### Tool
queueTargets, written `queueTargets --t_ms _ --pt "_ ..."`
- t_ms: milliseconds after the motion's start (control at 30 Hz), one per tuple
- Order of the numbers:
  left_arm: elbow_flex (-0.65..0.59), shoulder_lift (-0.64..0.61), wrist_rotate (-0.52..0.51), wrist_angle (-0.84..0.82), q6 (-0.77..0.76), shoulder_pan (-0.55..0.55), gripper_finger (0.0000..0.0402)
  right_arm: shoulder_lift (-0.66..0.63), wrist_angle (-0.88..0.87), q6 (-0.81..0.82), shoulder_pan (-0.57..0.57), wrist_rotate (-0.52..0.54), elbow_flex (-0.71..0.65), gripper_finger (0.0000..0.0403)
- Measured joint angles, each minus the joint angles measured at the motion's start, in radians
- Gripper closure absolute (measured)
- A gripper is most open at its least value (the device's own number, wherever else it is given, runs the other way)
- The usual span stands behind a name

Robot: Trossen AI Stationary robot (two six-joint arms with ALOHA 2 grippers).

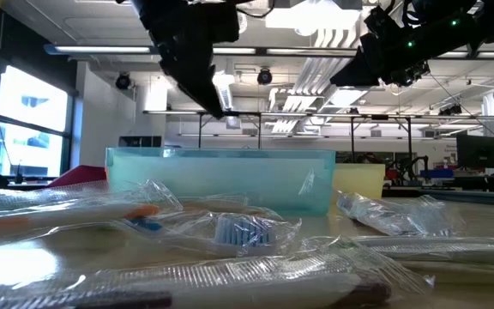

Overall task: Pick & Place Toothbrushes
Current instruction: Put the green toothbrush into the orange bin

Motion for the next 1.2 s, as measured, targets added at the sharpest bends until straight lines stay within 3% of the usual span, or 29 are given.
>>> queueTargets --t_ms 333,733,967,1200 --pt "0.001 0.000 0.010 0.183 -0.044 -0.001 0.0280 0.000 0.000 0.000 0.000 0.000 0.000 0.0241" --pt "-0.016 -0.077 0.022 0.257 0.070 -0.001 0.0280 0.000 -0.001 0.001 0.000 0.000 0.000 0.0241" --pt "-0.188 -0.242 -0.093 0.314 0.134 -0.001 0.0280 0.000 0.000 0.026 0.000 -0.002 0.000 0.0241" --pt "-0.355 -0.406 -0.119 0.481 0.194 0.000 0.0280 0.001 0.001 0.026 0.000 0.001 -0.001 0.0241"
